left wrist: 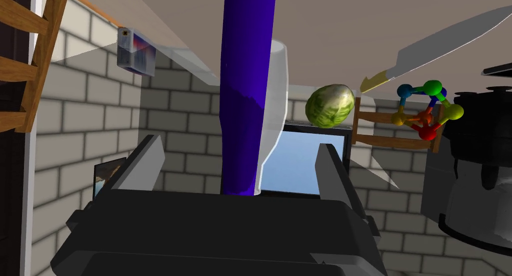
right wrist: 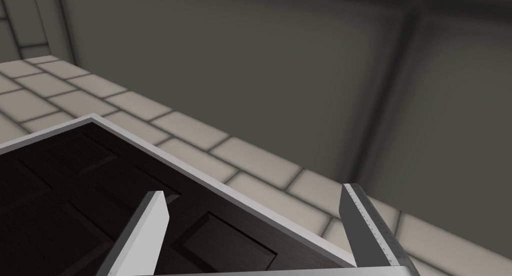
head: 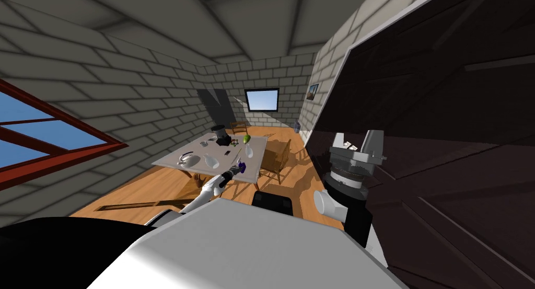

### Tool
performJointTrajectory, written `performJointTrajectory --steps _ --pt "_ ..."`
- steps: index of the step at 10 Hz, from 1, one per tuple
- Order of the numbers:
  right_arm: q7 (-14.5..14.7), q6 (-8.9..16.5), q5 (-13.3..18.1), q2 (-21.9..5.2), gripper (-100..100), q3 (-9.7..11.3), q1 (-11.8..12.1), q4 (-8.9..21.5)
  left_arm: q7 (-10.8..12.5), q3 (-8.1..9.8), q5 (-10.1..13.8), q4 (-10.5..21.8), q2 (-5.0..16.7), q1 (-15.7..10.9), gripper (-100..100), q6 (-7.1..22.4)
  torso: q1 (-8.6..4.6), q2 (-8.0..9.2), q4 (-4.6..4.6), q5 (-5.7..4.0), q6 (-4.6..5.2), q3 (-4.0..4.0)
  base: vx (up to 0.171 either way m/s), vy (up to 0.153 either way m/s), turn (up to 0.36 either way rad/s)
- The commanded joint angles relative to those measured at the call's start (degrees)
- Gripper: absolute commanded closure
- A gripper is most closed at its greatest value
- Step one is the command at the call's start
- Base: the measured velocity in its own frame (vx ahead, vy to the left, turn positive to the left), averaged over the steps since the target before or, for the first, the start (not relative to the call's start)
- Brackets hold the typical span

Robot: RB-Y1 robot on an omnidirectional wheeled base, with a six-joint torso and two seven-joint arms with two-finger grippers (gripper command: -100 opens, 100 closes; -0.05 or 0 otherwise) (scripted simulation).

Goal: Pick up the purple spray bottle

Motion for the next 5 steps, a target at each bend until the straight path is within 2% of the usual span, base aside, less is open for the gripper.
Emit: performJointTrajectory --steps 1,2,3,5 --pt "0.00 0.00 0.00 0.00 0 0.00 0.00 0.00 -1.07 0.42 -0.05 -1.54 -0.25 1.88 -100 -1.05 0.00 0.00 0.00 0.00 0.00 0.00 0.111 -0.043 0.201" --pt "0.00 0.00 0.00 0.00 0 0.00 -0.01 0.00 -0.86 0.45 -0.03 -0.63 -0.28 1.02 -100 -0.83 -0.03 0.19 0.02 -0.01 -0.01 0.09 0.005 -0.019 0.052" --pt "0.00 0.00 0.00 0.00 0 0.00 -0.02 0.00 -1.05 0.50 -0.03 -0.70 -0.32 1.13 100 -1.01 0.06 0.48 0.09 0.00 0.02 0.26 0.000 0.000 0.000" --pt "0.00 0.01 0.00 0.00 0 0.00 -0.02 0.01 -1.05 0.52 -0.04 -0.70 -0.28 1.10 100 -0.98 0.13 0.62 0.12 0.05 0.03 0.34 0.000 0.000 0.000"
